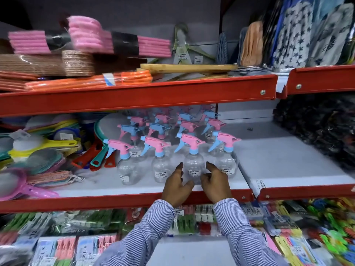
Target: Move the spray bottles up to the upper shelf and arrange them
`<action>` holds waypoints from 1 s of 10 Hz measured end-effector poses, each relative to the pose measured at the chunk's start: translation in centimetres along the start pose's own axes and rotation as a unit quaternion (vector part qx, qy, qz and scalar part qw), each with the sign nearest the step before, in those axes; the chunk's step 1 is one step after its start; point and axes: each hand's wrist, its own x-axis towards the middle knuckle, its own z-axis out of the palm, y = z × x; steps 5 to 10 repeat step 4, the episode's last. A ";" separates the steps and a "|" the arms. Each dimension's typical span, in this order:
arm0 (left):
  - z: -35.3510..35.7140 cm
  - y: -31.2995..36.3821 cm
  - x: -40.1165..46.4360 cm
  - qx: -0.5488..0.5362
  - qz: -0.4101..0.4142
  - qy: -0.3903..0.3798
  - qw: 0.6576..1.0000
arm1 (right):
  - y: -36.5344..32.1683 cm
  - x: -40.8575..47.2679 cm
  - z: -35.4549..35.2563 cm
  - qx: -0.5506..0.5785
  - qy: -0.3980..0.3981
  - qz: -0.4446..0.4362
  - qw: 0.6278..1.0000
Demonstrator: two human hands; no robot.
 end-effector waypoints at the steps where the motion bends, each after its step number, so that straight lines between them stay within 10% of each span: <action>1: 0.3 -0.2 0.5 -0.006 -0.003 -0.010 1.000 | 0.4 0.2 -0.1 0.005 0.002 -0.018 1.000; 10: 0.4 0.0 0.1 -0.027 0.019 0.044 0.999 | 1.0 0.1 -0.5 0.062 0.051 -0.007 0.997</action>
